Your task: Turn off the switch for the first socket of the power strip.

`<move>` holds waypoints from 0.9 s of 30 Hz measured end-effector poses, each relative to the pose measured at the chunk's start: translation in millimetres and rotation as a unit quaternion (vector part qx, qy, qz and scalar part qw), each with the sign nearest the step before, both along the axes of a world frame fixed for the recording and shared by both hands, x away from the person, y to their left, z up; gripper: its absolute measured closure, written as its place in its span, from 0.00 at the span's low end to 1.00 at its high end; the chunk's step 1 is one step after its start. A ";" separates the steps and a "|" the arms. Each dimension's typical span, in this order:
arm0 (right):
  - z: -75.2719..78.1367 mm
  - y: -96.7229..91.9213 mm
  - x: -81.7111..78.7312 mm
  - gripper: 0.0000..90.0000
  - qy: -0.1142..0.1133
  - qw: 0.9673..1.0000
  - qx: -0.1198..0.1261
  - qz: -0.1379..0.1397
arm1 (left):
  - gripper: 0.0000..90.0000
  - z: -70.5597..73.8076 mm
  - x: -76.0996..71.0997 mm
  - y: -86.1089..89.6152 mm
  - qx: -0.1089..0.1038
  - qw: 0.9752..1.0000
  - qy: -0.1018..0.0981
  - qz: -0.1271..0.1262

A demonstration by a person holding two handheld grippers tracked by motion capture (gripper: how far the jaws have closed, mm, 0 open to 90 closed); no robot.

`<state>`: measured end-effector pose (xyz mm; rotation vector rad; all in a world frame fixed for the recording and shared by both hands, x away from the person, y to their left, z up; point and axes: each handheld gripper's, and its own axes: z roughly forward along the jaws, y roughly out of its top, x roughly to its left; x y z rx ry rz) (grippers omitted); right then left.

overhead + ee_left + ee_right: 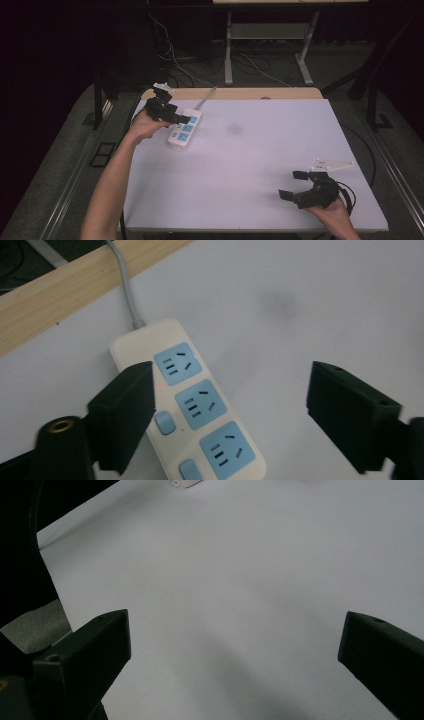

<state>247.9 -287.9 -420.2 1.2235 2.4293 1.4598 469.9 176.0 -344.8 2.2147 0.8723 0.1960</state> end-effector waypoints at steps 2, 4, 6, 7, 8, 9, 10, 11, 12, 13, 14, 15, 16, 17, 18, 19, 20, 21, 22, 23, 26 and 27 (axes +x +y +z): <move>-0.2 0.0 0.2 0.00 -0.001 1.000 0.000 0.000 | 0.29 0.0 3.0 0.1 0.000 1.000 -0.002 0.003; -0.2 0.3 0.1 0.00 0.000 1.000 -0.001 0.000 | 0.36 0.8 5.4 0.4 0.001 1.000 -0.010 0.005; -0.3 0.5 0.2 0.00 0.001 1.000 -0.002 0.001 | 0.43 1.4 8.1 1.2 -0.003 1.000 -0.015 0.008; -0.4 0.6 0.2 0.00 0.002 1.000 -0.003 0.001 | 0.47 1.6 9.9 1.8 -0.005 1.000 -0.015 0.010; -0.4 0.7 0.2 0.00 0.002 1.000 -0.003 0.001 | 0.49 1.2 11.6 2.4 -0.011 1.000 -0.016 0.013; -0.5 0.8 0.4 0.00 0.003 1.000 -0.003 0.001 | 0.52 0.8 13.4 3.4 -0.014 1.000 -0.017 0.017; -0.6 0.9 0.5 0.00 0.004 1.000 -0.004 0.002 | 0.55 -0.2 15.1 4.3 -0.020 0.999 -0.017 0.021; -0.7 1.0 0.5 0.00 0.004 1.000 -0.004 0.001 | 0.57 -1.1 16.8 5.6 -0.021 0.999 -0.017 0.024; -0.7 1.2 0.4 0.00 0.003 1.000 -0.005 0.001 | 0.59 -3.2 18.7 7.0 -0.024 0.999 -0.017 0.031; -0.7 1.3 0.3 0.00 0.003 1.000 -0.007 0.000 | 0.61 -4.5 19.8 7.8 -0.026 0.999 -0.015 0.034; -0.7 1.3 0.3 0.00 0.002 1.000 -0.007 0.000 | 0.63 -6.2 21.2 8.8 -0.027 0.999 -0.013 0.039; -0.7 1.2 0.3 0.00 0.002 1.000 -0.007 0.000 | 0.65 -8.0 22.6 9.8 -0.028 0.999 -0.012 0.043; -0.7 1.1 0.4 0.00 0.002 1.000 -0.008 -0.001 | 0.66 -9.8 24.0 10.7 -0.030 0.998 -0.011 0.047; -0.8 1.0 0.5 0.00 0.002 1.000 -0.008 -0.001 | 0.68 -11.3 25.4 11.4 -0.031 0.998 -0.009 0.051; -0.8 0.8 0.6 0.00 0.002 1.000 -0.009 -0.001 | 0.70 -13.1 26.7 12.1 -0.033 0.998 -0.008 0.055; -0.9 0.7 0.7 0.00 0.001 1.000 -0.009 -0.001 | 0.72 -15.0 28.0 12.5 -0.034 0.998 -0.006 0.057; -1.0 0.6 0.7 0.00 0.001 1.000 -0.010 -0.001 | 0.73 -16.5 29.1 12.7 -0.031 0.998 -0.003 0.059; -1.1 0.5 0.8 0.00 0.001 1.000 -0.010 -0.001 | 0.75 -18.7 30.2 12.3 -0.031 0.998 -0.002 0.063; -1.1 0.5 0.7 0.00 0.001 1.000 -0.011 -0.001 | 0.77 -20.4 31.4 12.3 -0.027 0.998 0.000 0.064; -1.1 0.5 0.7 0.00 0.001 1.000 -0.011 -0.001 | 0.79 -22.4 32.5 12.0 -0.025 0.997 0.002 0.067; -1.0 0.3 0.6 0.00 -0.001 1.000 -0.012 -0.003 | 0.90 -28.6 36.6 11.8 -0.022 0.997 0.014 0.073; -1.0 0.2 0.5 0.00 -0.001 1.000 -0.012 -0.004 | 0.95 -30.3 37.5 11.4 -0.023 0.997 0.015 0.077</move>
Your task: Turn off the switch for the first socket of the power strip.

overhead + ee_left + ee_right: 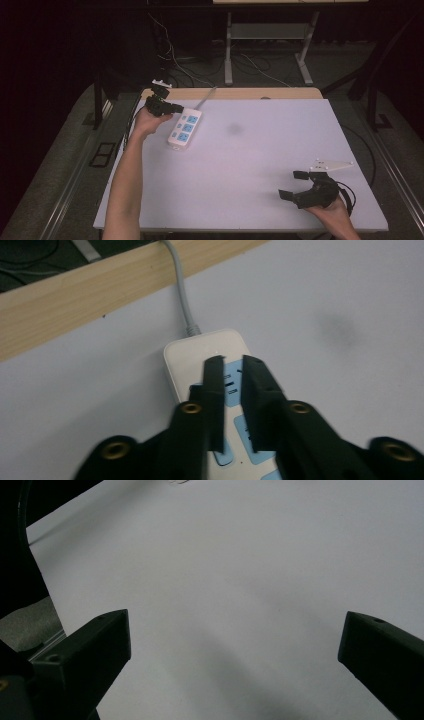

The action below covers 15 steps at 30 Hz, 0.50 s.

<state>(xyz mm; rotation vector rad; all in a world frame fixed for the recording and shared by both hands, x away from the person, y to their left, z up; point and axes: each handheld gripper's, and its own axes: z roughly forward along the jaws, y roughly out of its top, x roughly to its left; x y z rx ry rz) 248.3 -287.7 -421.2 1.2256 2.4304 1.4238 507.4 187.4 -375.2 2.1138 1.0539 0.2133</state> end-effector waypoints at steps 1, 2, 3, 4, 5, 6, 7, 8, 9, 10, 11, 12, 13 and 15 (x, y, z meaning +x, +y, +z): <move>-0.1 -0.1 0.0 0.00 -0.001 1.000 0.000 0.000 | 0.99 -1.8 0.9 -0.3 0.001 1.000 0.004 0.006; -0.2 -0.2 0.0 0.00 -0.001 1.000 0.000 0.000 | 0.99 -3.5 2.1 -0.4 0.003 1.000 0.005 0.007; -0.5 -0.1 0.1 0.00 -0.001 1.000 -0.001 0.000 | 0.99 -5.1 2.9 -0.9 0.003 1.000 0.006 0.012; -0.6 -0.1 0.1 0.00 -0.001 1.000 -0.001 0.000 | 0.99 -6.6 3.8 -1.1 0.008 1.000 0.008 0.014; -0.5 -0.1 0.1 0.00 -0.001 1.000 -0.001 0.000 | 0.99 -7.6 4.2 -1.5 0.009 1.000 0.008 0.016; -0.4 -0.2 0.0 0.00 -0.001 1.000 -0.001 0.000 | 0.99 -8.9 4.9 -1.9 0.010 1.000 0.008 0.018; -0.3 -0.3 -0.1 0.00 -0.001 1.000 0.000 -0.001 | 0.99 -10.2 5.4 -2.3 0.011 1.000 0.007 0.019; -0.3 -0.4 -0.1 0.00 0.000 1.000 0.000 -0.001 | 0.99 -11.7 6.2 -3.0 0.011 1.000 0.009 0.023; -0.5 -0.6 -0.1 0.00 0.000 1.000 0.000 -0.001 | 0.99 -12.4 6.6 -3.0 0.013 1.000 0.010 0.024; -0.5 -0.6 -0.1 0.00 0.000 1.000 0.000 -0.001 | 0.99 -13.8 7.3 -3.6 0.011 1.000 0.010 0.027; -0.5 -0.8 0.0 0.00 -0.001 1.000 0.000 -0.001 | 0.99 -14.6 7.8 -3.9 0.011 1.000 0.010 0.028; -0.5 -0.8 -0.1 0.00 -0.001 1.000 0.000 -0.002 | 0.99 -15.7 8.3 -4.4 0.011 0.999 0.011 0.029; -0.5 -0.8 -0.2 0.00 -0.002 1.000 0.000 -0.001 | 0.99 -16.5 8.7 -5.0 0.011 0.999 0.011 0.030; -0.4 -0.9 -0.2 0.00 -0.002 1.000 -0.001 -0.001 | 0.99 -18.3 9.4 -6.6 0.011 0.999 0.010 0.035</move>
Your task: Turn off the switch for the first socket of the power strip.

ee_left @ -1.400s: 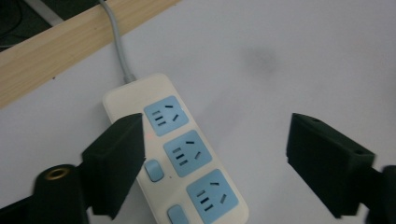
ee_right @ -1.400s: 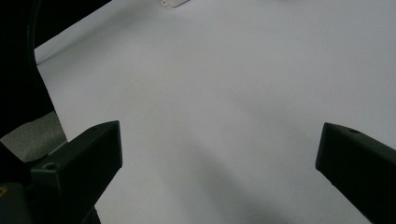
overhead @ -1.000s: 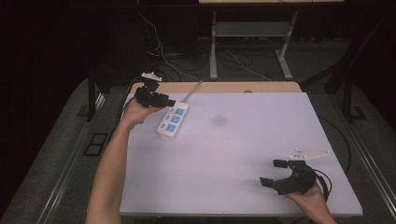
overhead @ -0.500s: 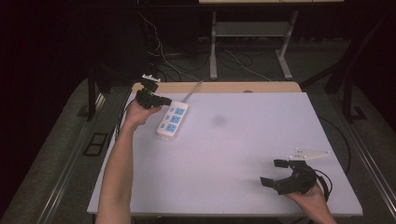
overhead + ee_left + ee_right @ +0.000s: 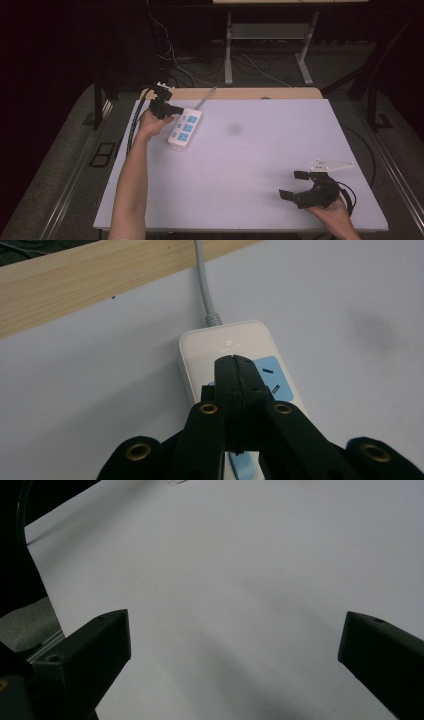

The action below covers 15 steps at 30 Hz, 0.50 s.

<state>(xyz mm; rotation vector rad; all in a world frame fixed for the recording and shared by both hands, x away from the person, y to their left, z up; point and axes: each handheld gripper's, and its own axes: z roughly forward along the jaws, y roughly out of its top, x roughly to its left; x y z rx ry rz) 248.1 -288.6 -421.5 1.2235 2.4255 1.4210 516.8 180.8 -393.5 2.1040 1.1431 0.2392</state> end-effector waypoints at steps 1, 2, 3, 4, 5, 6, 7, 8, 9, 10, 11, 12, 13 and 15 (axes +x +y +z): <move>0.1 0.0 -0.1 0.00 0.001 1.000 0.000 -0.001 | 0.99 -0.9 0.6 -0.4 -0.002 1.000 0.000 0.000; 0.1 -0.2 -0.2 0.00 0.001 1.000 0.001 -0.001 | 0.99 -1.9 1.0 -1.2 0.000 1.000 0.000 0.003; 0.2 -0.2 -0.2 0.00 0.001 1.000 0.001 0.000 | 0.99 -2.7 1.3 -2.0 -0.002 1.000 -0.001 0.005; 0.2 -0.2 -0.2 0.00 0.001 1.000 0.000 0.000 | 0.99 -3.5 1.5 -2.5 -0.003 1.000 0.000 0.006; 0.2 -0.1 -0.3 0.00 0.001 1.000 0.000 0.000 | 0.99 -4.8 1.9 -3.5 -0.003 1.000 0.001 0.007; 0.2 -0.1 -0.4 0.00 0.000 1.000 0.000 0.000 | 0.99 -5.9 2.2 -4.3 -0.001 1.000 0.001 0.008; 0.2 -0.1 -0.4 0.00 0.001 1.000 -0.001 0.000 | 0.99 -7.2 2.5 -5.1 -0.001 1.000 0.003 0.008; 0.3 -0.1 -0.5 0.00 0.001 1.000 -0.001 0.001 | 0.99 -8.3 2.9 -5.8 0.001 1.000 0.003 0.009; 0.3 -0.1 -0.5 0.00 0.001 1.000 -0.001 0.001 | 0.99 -9.7 3.4 -6.5 0.002 1.000 0.005 0.010; 0.3 -0.2 -0.4 0.00 0.001 1.000 -0.001 0.001 | 0.99 -10.8 3.8 -7.1 0.005 1.000 0.007 0.011; 0.3 -0.2 -0.4 0.00 0.001 1.000 -0.002 0.001 | 0.99 -12.6 4.3 -7.7 0.005 1.000 0.008 0.015; 0.4 -0.3 -0.5 0.00 0.001 1.000 -0.002 0.001 | 0.99 -13.9 4.9 -7.9 0.005 1.000 0.009 0.016; 0.4 -0.4 -0.6 0.00 0.001 1.000 -0.002 0.000 | 0.99 -14.7 5.3 -7.9 0.007 1.000 0.011 0.016; 0.5 -0.7 -0.7 0.00 0.000 1.000 -0.002 0.001 | 0.99 -17.3 5.8 -8.8 0.010 1.000 0.014 0.019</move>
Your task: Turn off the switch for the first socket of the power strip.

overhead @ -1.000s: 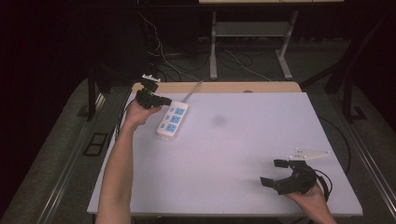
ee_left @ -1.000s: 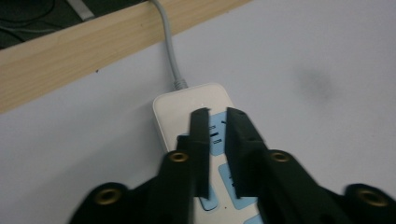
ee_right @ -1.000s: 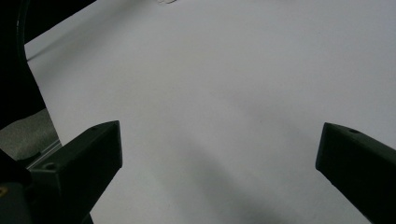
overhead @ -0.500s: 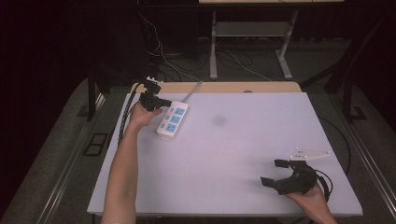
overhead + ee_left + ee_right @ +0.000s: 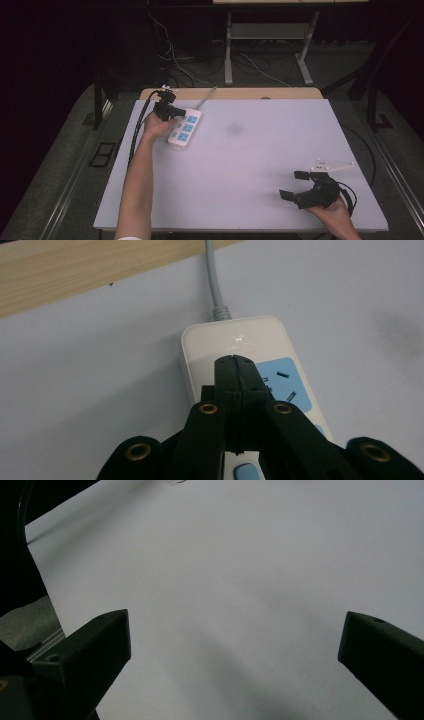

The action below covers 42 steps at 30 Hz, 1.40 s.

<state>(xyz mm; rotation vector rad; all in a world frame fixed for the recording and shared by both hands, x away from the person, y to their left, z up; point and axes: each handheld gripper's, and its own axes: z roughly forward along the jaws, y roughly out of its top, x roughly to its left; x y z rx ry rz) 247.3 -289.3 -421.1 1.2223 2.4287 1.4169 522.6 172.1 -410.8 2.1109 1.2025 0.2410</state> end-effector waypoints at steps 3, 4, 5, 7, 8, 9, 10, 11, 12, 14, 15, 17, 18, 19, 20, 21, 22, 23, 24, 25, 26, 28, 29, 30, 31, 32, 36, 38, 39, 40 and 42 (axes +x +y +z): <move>-0.1 -0.4 -0.1 0.00 -0.002 1.000 0.000 0.000 | 0.99 -3.3 -0.2 -0.5 0.004 1.000 0.002 0.002; -0.2 -0.6 -0.1 0.00 -0.002 1.000 0.000 0.000 | 0.99 -3.7 0.0 -0.1 0.001 1.000 0.003 0.002; -0.2 -0.7 0.0 0.00 -0.002 1.000 0.000 0.000 | 0.99 -3.8 0.1 0.0 0.000 1.000 0.003 0.002; -0.3 -0.6 0.1 0.00 -0.002 1.000 0.000 0.000 | 0.99 -3.6 0.0 -0.5 0.002 1.000 0.003 0.002; -0.2 -0.4 0.1 0.00 0.000 1.000 -0.001 0.000 | 0.99 -3.4 -0.1 -1.0 0.005 1.000 0.002 0.001; -0.2 -0.3 0.0 0.00 0.000 1.000 -0.002 0.000 | 0.99 -3.5 -0.4 -1.3 0.006 1.000 0.001 0.002; -0.3 -0.1 0.1 0.00 0.000 1.000 -0.002 0.000 | 0.99 -3.6 -0.1 -0.6 0.003 1.000 0.004 0.002; -0.3 0.0 0.0 0.00 0.000 1.000 -0.003 0.000 | 0.99 -3.8 -0.1 -0.3 0.001 1.000 0.005 0.004; -0.3 0.1 -0.1 0.00 0.000 1.000 -0.003 0.001 | 0.99 -3.8 -0.1 -0.3 0.001 1.000 0.005 0.005; -0.1 0.2 -0.6 0.00 -0.002 1.000 -0.003 0.001 | 0.99 -3.2 -0.9 -2.5 0.010 1.000 0.003 0.006; -0.1 0.2 -0.8 0.00 -0.002 1.000 -0.002 0.001 | 0.99 -2.9 -1.2 -4.2 0.014 1.000 0.000 0.008; -0.4 0.0 -0.8 0.00 -0.002 1.000 -0.002 0.000 | 1.00 -2.0 -1.3 -6.2 0.024 1.000 0.001 0.008; -0.6 -0.2 -0.6 0.00 -0.001 1.000 -0.002 0.000 | 1.00 -2.3 -1.0 -6.8 0.023 1.000 0.004 0.011; -0.7 -0.3 -0.3 0.00 -0.001 1.000 -0.003 0.000 | 1.00 -2.6 -0.9 -7.0 0.024 1.000 0.004 0.013; -0.6 -0.3 -0.3 0.00 -0.001 1.000 -0.002 0.000 | 1.00 -3.0 -0.7 -6.7 0.020 1.000 0.006 0.016; -0.4 -0.4 -0.4 0.00 -0.002 1.000 -0.002 -0.001 | 1.00 -3.8 -0.3 -5.6 0.013 1.000 0.008 0.020; 0.2 -0.6 -0.7 0.00 -0.004 1.000 -0.002 0.000 | 1.00 -4.5 0.3 -4.1 0.004 1.000 0.011 0.023; 0.9 -0.8 -1.5 0.00 -0.004 1.000 -0.001 -0.002 | 1.00 -4.4 0.4 -3.6 0.003 1.000 0.011 0.024; 1.1 -1.1 -2.0 0.00 -0.006 1.000 0.000 -0.002 | 1.00 -4.4 0.2 -3.9 0.004 1.000 0.010 0.024; 1.3 -1.7 -2.4 0.00 -0.007 1.000 -0.001 -0.002 | 1.00 -4.0 -0.1 -4.7 0.008 1.000 0.009 0.024; 1.5 -2.3 -2.7 0.00 -0.006 1.000 -0.002 -0.002 | 1.00 -3.9 -0.4 -5.3 0.008 1.000 0.009 0.026; 1.3 -3.1 -2.6 0.00 -0.006 1.000 -0.001 -0.003 | 1.00 -3.9 -0.6 -4.6 0.005 1.000 0.011 0.028; 1.4 -3.5 -2.4 0.00 -0.007 1.000 -0.001 -0.004 | 1.00 -4.1 -0.6 -4.4 0.003 1.000 0.010 0.030; 1.7 -3.9 -2.2 0.00 -0.007 1.000 -0.001 -0.005 | 1.00 -4.2 -0.6 -4.3 0.003 0.999 0.010 0.031; 1.9 -4.0 -2.2 0.00 -0.007 1.000 0.000 -0.005 | 1.00 -4.2 -0.8 -4.6 0.003 0.999 0.010 0.032; 2.1 -4.2 -2.1 0.00 -0.008 1.000 0.001 -0.005 | 1.00 -4.0 -1.0 -5.0 0.004 0.999 0.010 0.032; 2.4 -4.1 -2.2 0.00 -0.010 1.000 -0.001 -0.007 | 0.99 -0.1 -4.1 -5.2 0.003 0.999 -0.001 0.035; 2.2 -4.4 -1.9 0.00 -0.010 1.000 0.001 -0.008 | 0.99 3.2 -6.4 -3.7 0.000 0.999 -0.007 0.038; 2.2 -4.5 -1.6 0.00 -0.009 1.000 0.002 -0.009 | 0.99 4.5 -8.0 -3.5 -0.002 0.999 -0.010 0.036; 2.0 -4.5 -1.2 0.00 -0.009 1.000 0.001 -0.009 | 0.99 5.9 -9.2 -3.0 -0.004 0.999 -0.012 0.033; 2.1 -4.4 -0.9 0.00 -0.010 1.000 0.000 -0.010 | 0.99 8.6 -11.4 -1.6 -0.005 0.999 -0.018 0.033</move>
